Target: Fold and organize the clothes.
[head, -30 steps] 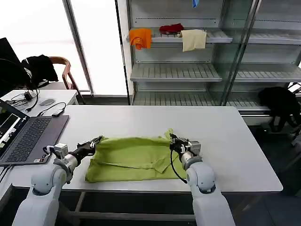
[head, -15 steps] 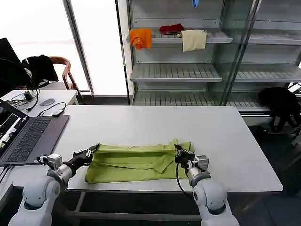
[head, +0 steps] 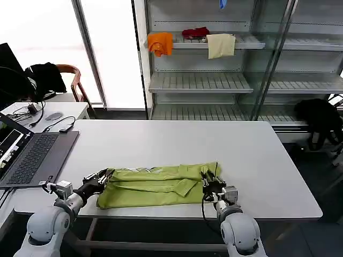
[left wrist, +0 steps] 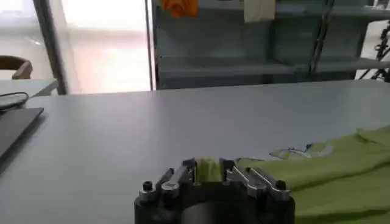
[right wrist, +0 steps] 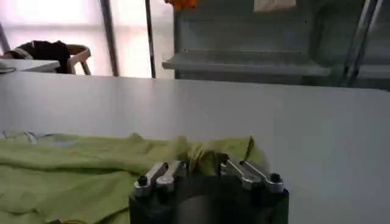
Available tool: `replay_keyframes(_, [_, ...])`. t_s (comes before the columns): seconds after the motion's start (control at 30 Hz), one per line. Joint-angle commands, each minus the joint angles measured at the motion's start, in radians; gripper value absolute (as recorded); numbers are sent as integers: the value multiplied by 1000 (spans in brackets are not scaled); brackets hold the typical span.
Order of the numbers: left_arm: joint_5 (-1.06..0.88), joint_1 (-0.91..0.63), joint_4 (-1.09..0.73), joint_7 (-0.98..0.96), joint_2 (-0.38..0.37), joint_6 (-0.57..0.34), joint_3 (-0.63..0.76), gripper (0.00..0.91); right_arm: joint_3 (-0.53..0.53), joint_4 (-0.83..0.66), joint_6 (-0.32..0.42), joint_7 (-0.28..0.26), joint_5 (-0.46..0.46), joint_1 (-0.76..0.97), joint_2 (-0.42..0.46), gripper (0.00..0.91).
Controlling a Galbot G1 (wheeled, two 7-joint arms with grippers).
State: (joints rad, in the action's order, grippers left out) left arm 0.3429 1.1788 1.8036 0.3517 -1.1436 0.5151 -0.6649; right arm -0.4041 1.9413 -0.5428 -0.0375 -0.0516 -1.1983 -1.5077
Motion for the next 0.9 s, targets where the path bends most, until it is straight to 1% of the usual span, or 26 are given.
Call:
replay_keyframes(0.03, [-28, 13, 14, -10, -3, -7, -5, 907, -30, 19, 34, 24, -155, -20, 13, 907])
replay_keyframes(0.13, [-4, 20, 43, -34, -12, -11, -15, 907, -58, 45, 33, 23, -122, -20, 26, 907])
replay_keyframes(0.23, [40, 37, 90, -114, -37, -7, -28, 907, -100, 77, 36, 19, 17, -8, 38, 907])
replay_keyframes(0.27, [54, 49, 100, -149, -49, -9, -30, 907, -120, 91, 34, 12, 105, 4, 49, 907])
replay_keyframes(0.3, [78, 68, 123, -190, -61, -12, -30, 907, -131, 98, 29, 10, 151, 17, 56, 907])
replay_keyframes(0.33, [77, 89, 138, -210, -78, -22, -28, 907, -142, 106, 19, 8, 188, 29, 65, 907])
replay_keyframes(0.4, [77, 129, 165, -284, -106, -49, -15, 907, -150, 113, 2, 10, 227, 56, 91, 907])
replay_keyframes(0.57, [57, 171, 176, -403, -197, -95, 38, 907, -150, 127, -24, 17, 259, 96, 126, 907])
replay_keyframes(0.67, [21, 157, 136, -442, -227, -134, 59, 907, -151, 133, -29, 17, 263, 96, 131, 907])
replay_keyframes(0.77, [14, 137, 109, -475, -242, -149, 66, 907, -156, 135, -30, 15, 267, 87, 137, 907])
replay_keyframes(0.9, [2, 135, 98, -474, -249, -156, 70, 907, -166, 140, -34, 16, 284, 83, 149, 907])
